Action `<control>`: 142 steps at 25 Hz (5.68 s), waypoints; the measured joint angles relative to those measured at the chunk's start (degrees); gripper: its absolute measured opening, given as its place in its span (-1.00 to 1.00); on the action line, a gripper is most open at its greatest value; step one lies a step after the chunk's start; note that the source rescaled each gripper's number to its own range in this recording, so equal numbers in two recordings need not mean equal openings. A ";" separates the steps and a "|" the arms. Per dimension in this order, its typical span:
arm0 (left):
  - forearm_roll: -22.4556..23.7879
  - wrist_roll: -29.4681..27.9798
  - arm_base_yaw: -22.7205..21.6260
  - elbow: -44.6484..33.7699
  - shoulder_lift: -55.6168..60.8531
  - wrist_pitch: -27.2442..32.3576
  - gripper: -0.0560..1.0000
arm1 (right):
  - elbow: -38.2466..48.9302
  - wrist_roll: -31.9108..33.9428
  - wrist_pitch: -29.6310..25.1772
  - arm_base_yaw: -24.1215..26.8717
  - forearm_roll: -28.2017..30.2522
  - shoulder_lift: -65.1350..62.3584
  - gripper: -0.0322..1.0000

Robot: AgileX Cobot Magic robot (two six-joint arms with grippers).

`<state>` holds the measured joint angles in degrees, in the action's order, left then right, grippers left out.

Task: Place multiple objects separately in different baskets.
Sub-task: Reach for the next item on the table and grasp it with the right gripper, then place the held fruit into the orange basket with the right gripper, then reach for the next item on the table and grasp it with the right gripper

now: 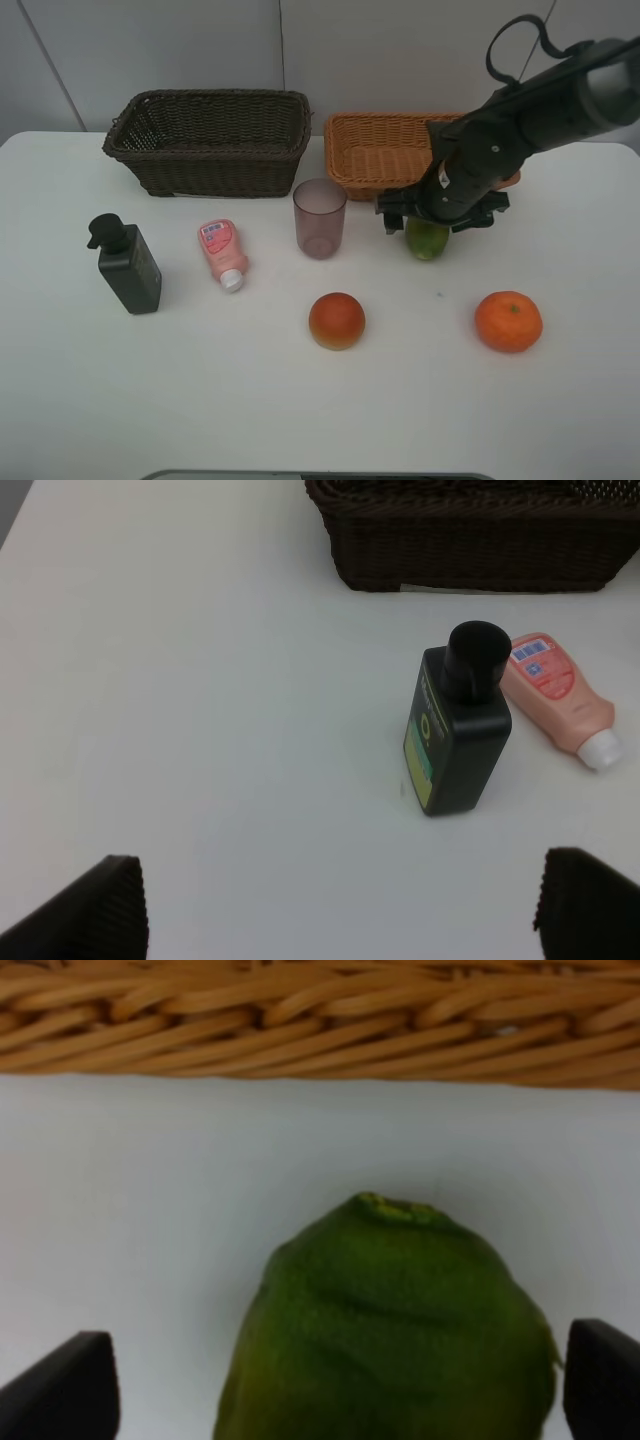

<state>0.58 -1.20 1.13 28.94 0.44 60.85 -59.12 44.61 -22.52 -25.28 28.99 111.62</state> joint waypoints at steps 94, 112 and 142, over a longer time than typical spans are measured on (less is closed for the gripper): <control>0.00 0.00 0.00 0.00 0.00 0.00 1.00 | -51.18 -31.60 -24.27 6.32 -20.89 23.81 -0.80; 0.00 0.00 0.00 0.00 0.00 0.00 1.00 | -51.28 -31.60 -20.60 6.32 -19.57 24.77 0.87; 0.00 0.00 0.00 0.00 0.00 0.00 1.00 | -7.07 -31.04 -28.31 3.74 -22.59 -15.94 0.91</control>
<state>0.58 -1.20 1.13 28.94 0.44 60.85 -66.19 13.56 -50.83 -21.54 6.40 95.68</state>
